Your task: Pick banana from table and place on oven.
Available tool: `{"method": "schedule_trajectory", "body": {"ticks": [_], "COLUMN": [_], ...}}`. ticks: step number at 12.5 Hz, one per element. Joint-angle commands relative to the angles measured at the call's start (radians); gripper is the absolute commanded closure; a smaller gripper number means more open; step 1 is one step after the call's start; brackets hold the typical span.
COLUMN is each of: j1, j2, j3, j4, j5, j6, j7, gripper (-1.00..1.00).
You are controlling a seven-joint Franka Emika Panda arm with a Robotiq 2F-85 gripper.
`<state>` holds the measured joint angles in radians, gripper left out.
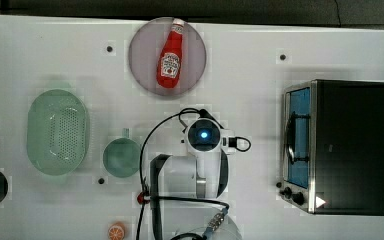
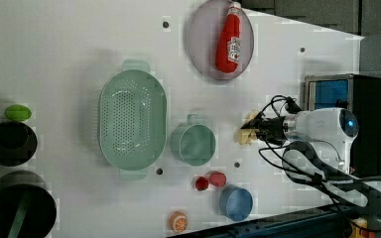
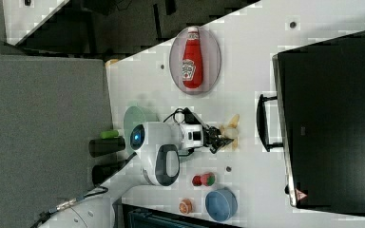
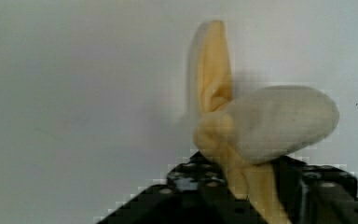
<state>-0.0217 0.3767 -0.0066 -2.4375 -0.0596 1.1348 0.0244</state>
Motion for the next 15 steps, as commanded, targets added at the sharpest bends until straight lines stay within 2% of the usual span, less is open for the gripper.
{"method": "schedule_trajectory", "body": {"ticks": [1, 5, 8, 11, 15], "j1": [0.010, 0.010, 0.011, 0.010, 0.008], "j2": [-0.042, -0.222, -0.426, -0.568, -0.590], "j3": [-0.012, -0.011, -0.010, -0.014, -0.032], "j4": [0.012, 0.015, 0.063, 0.182, 0.398], "j5": [0.024, 0.024, 0.024, 0.024, 0.024], "j6": [0.030, -0.032, -0.270, -0.571, -0.884], "j7": [0.034, 0.034, 0.034, 0.034, 0.033], "gripper": [0.47, 0.47, 0.47, 0.47, 0.47]}}
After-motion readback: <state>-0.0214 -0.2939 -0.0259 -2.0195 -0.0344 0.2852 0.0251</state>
